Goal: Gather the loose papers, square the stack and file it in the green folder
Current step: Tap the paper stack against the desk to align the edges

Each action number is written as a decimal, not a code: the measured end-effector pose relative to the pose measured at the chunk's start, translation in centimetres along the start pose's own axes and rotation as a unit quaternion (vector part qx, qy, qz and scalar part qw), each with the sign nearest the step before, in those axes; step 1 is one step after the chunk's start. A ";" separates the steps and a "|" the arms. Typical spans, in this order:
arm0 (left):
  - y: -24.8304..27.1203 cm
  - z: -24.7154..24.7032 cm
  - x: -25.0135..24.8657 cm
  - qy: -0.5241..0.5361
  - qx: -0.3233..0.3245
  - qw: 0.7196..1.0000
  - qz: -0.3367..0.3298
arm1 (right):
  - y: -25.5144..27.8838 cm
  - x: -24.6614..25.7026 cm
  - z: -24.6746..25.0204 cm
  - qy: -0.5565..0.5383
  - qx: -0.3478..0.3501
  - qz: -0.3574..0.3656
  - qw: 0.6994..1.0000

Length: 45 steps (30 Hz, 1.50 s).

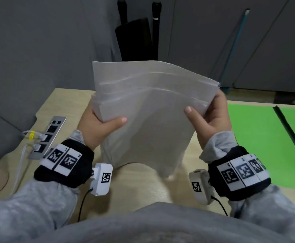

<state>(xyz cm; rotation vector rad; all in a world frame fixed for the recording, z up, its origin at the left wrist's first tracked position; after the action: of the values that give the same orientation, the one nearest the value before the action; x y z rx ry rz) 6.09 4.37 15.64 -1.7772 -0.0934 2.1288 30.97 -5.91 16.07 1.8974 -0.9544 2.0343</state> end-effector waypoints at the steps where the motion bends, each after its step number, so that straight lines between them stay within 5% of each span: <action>1: 0.2 -0.3 0.9 -0.023 0.015 0.999 0.030 | -0.1 -0.8 -0.2 0.027 0.011 -0.025 0.999; 5: 0.6 -0.5 1.5 -0.054 -0.031 0.996 0.061 | -0.4 -0.6 0.0 0.098 -0.008 -0.023 0.995; 10: 0.4 -0.4 -1.8 0.013 -0.044 0.999 -0.029 | 0.1 3.0 0.4 0.034 -0.046 0.062 0.996; 19: 0.7 -1.2 -8.0 0.034 -0.055 0.983 -0.171 | -0.3 5.6 -0.5 0.101 -0.050 0.192 0.975; 24: 0.5 -1.1 -8.3 -0.058 -0.081 0.973 -0.209 | -0.6 5.1 -0.5 0.122 -0.063 0.198 0.970; 30: 0.6 0.6 -6.3 -0.028 -0.135 0.980 -0.143 | -0.8 4.5 0.5 0.132 -0.105 0.170 0.971; 34: 0.6 -1.1 -6.3 0.082 -0.063 0.984 -0.145 | -0.4 4.3 -0.7 0.082 -0.061 0.143 0.984; 37: 0.9 -1.4 -3.7 0.052 -0.010 0.992 -0.119 | -0.4 1.1 -0.2 0.091 -0.056 0.033 0.994; 41: 2.0 -2.8 2.3 -0.034 0.076 0.994 0.077 | 0.4 -3.4 -1.3 0.167 0.065 -0.161 0.970; 45: 1.4 -2.1 1.7 -0.048 -0.083 0.990 0.106 | 0.4 -2.2 -1.3 0.146 0.022 -0.130 0.980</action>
<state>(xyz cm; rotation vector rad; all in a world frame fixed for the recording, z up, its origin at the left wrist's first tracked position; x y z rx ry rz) 7.53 3.19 13.20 -1.8491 -0.1154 2.4200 30.06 -4.88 13.86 1.5847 -0.5612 2.1084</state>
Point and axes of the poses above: each hand's wrist, its own y-axis away from the middle knuckle, its own z-axis out of the back of the hand, x = y × z, the point moved 7 cm from there along -y, towards the middle knuckle, and after that the axes turned 4 degrees about -x, right-handed, at the moved point
